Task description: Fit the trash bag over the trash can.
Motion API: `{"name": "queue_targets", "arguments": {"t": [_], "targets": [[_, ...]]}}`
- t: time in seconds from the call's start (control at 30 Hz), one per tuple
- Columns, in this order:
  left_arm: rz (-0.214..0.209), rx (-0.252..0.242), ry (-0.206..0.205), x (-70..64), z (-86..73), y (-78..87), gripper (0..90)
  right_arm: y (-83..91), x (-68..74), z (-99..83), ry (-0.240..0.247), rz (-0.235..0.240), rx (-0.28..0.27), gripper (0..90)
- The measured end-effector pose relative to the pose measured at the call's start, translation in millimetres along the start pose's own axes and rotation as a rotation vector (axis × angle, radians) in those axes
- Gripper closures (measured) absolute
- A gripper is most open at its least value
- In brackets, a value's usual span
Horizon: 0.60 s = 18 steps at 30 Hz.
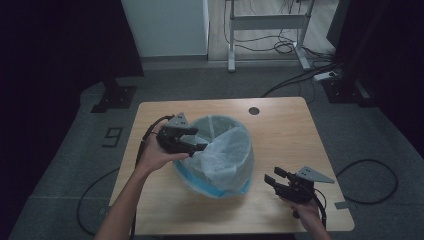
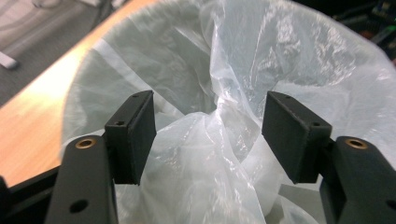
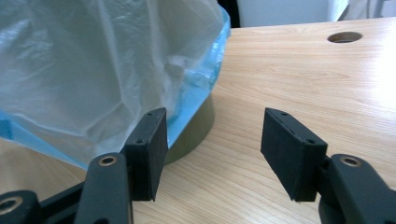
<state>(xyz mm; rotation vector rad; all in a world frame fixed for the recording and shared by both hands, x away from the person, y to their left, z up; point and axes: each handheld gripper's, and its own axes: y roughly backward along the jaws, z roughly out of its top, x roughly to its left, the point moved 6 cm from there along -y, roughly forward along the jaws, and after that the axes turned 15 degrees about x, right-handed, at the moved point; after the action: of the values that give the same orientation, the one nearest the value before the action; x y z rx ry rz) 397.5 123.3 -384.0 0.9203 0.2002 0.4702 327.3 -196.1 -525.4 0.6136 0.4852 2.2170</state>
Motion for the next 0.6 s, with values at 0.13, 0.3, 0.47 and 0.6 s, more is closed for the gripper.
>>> {"name": "queue_targets", "arguments": {"t": [0.13, 0.3, 0.47, 0.6], "targets": [[-0.009, -0.087, 0.022, -4.5, -9.0, 11.8, 34.6, 0.7, -3.3, -1.3, 0.017, -0.034, 0.01, 39.3], [0.025, -0.124, 0.039, -13.4, -31.9, 22.6, 34.2, 2.4, -7.5, -3.3, 0.021, -0.063, 0.015, 38.6], [0.047, -0.166, 0.074, -22.3, -60.0, 30.8, 34.2, 5.6, -12.6, -5.3, 0.018, -0.087, 0.018, 38.2], [0.062, -0.171, 0.112, -27.6, -85.2, 35.2, 34.0, 9.0, -17.3, -8.3, 0.008, -0.102, 0.019, 38.2]]}}
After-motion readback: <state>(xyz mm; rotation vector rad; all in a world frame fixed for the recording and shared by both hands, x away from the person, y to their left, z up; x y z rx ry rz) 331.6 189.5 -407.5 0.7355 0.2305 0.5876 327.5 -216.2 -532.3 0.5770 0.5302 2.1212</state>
